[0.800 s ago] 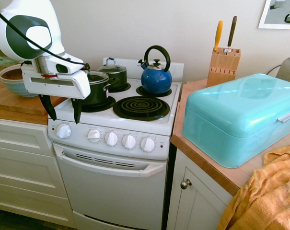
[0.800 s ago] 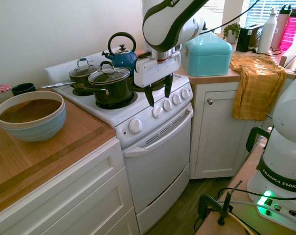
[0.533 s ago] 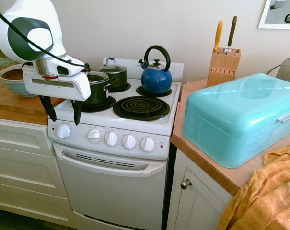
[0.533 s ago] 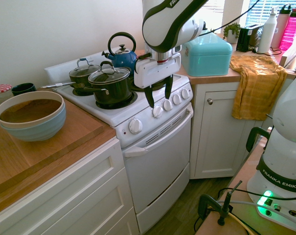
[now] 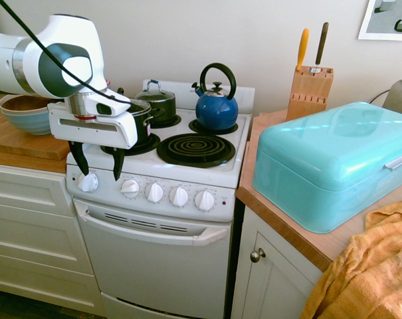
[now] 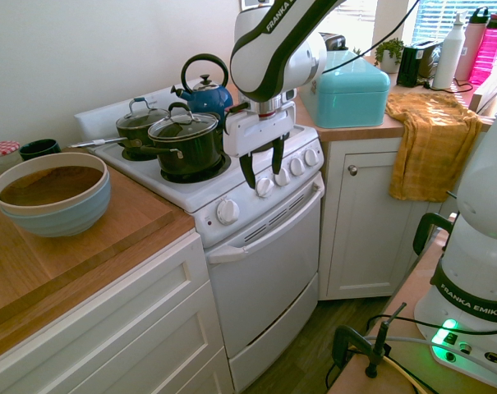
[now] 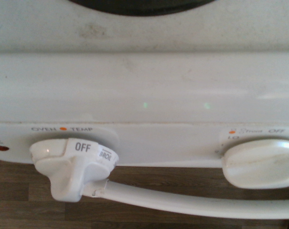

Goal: Turn off the stove

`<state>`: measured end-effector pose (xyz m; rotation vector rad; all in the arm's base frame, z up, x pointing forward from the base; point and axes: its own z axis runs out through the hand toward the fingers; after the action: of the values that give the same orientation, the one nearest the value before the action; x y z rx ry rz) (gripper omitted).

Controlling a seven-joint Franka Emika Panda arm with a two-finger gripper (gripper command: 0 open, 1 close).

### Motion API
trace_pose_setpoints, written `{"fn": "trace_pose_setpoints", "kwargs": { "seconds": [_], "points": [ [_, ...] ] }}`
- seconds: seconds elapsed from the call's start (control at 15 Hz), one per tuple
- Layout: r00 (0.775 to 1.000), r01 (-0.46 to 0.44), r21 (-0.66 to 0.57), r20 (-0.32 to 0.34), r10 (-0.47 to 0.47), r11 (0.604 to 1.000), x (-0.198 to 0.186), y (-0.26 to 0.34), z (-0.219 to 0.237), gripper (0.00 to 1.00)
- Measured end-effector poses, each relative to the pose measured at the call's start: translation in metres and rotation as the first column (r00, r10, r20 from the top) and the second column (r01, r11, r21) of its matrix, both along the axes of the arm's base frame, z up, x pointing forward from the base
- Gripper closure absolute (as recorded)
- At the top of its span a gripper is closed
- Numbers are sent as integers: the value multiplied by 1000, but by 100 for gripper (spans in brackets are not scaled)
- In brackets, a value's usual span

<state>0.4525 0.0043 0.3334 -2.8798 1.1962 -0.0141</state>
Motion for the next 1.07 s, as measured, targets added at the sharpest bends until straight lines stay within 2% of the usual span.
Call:
{"fn": "trace_pose_setpoints", "kwargs": {
  "seconds": [0.33,1.07],
  "points": [
    [1000,-7,-15,-6,7,1000,4,-1,-17,100],
    [999,29,-22,13,-29,999,6,-21,-17,100]
  ]
}}
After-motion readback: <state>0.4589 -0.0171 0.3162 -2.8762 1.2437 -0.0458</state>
